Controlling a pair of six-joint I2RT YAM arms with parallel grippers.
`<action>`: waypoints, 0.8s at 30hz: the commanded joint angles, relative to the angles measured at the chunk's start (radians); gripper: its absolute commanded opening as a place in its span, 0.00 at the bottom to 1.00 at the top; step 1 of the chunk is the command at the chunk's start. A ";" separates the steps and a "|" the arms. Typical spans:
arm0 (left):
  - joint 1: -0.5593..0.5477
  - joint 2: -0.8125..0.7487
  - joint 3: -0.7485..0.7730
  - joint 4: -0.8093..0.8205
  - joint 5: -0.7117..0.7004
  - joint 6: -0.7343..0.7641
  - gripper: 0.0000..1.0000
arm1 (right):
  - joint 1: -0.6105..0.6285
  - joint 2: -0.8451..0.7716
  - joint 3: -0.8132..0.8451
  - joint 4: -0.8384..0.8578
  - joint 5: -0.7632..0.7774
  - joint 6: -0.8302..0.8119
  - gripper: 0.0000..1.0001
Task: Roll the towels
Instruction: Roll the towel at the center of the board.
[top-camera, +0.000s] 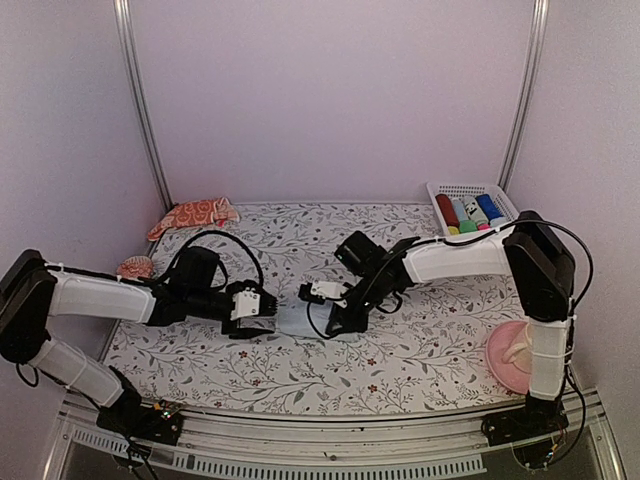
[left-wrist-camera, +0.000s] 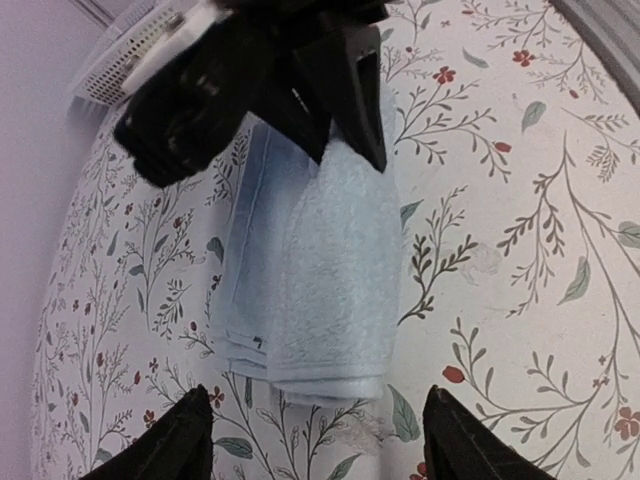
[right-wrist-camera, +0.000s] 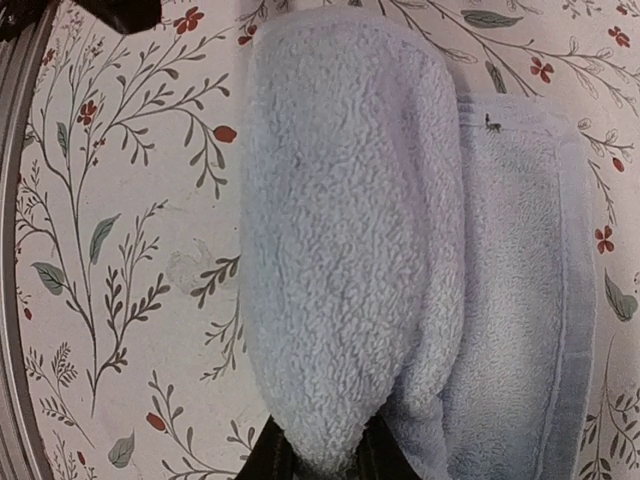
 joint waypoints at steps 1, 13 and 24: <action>-0.082 -0.037 -0.073 0.168 -0.103 0.090 0.72 | -0.012 0.086 0.063 -0.112 -0.099 0.047 0.17; -0.239 0.106 -0.110 0.397 -0.377 0.157 0.70 | -0.051 0.196 0.196 -0.205 -0.254 0.090 0.18; -0.282 0.215 -0.073 0.497 -0.477 0.184 0.57 | -0.054 0.199 0.209 -0.225 -0.320 0.090 0.18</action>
